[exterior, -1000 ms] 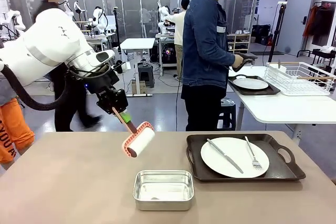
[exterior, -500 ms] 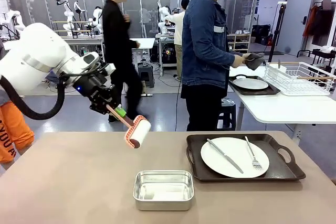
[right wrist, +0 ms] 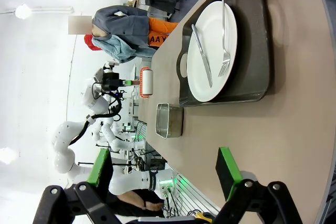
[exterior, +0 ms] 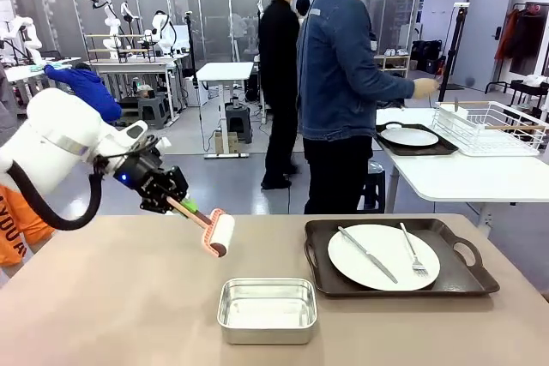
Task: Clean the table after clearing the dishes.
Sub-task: When the left (or right) Handle tray is removed, use the left hand (or right hand) to clean the left (or right) side of the table with the Lint Roller.
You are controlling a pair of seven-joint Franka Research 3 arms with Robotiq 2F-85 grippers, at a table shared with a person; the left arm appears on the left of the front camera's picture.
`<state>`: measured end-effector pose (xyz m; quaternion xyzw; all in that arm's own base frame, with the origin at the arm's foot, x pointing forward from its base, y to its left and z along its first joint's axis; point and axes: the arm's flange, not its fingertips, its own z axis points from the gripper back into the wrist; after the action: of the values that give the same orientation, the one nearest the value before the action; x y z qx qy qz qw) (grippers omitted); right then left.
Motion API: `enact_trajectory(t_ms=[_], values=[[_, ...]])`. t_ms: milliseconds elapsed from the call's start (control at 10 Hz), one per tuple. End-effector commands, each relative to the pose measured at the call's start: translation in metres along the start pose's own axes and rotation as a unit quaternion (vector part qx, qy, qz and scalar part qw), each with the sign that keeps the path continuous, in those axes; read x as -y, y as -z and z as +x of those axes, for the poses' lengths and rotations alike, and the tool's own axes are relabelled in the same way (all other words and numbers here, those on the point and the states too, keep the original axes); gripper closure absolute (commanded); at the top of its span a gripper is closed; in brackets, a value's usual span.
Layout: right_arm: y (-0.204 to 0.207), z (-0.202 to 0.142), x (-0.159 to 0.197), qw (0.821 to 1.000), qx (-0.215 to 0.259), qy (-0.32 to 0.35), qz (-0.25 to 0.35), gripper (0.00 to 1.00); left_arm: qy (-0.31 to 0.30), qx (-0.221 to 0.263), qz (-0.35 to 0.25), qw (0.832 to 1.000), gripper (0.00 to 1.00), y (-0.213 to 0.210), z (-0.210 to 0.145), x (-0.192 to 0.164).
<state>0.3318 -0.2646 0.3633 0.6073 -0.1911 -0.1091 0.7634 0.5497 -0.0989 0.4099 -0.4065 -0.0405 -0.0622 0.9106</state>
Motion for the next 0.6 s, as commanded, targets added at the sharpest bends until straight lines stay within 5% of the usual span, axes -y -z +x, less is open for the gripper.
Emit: enact_trajectory(t_ms=[0, 500], values=[[0.0, -0.001, -0.003, 1.0, 0.001, 0.0, 0.001, 0.0, -0.009, 0.029, -0.017, 0.999, 0.79, 0.018, 0.01, -0.023], [0.0, -0.001, -0.003, 1.0, 0.001, 0.0, 0.001, 0.0, -0.037, 0.037, -0.038, 0.998, 0.79, 0.033, 0.008, -0.079]])
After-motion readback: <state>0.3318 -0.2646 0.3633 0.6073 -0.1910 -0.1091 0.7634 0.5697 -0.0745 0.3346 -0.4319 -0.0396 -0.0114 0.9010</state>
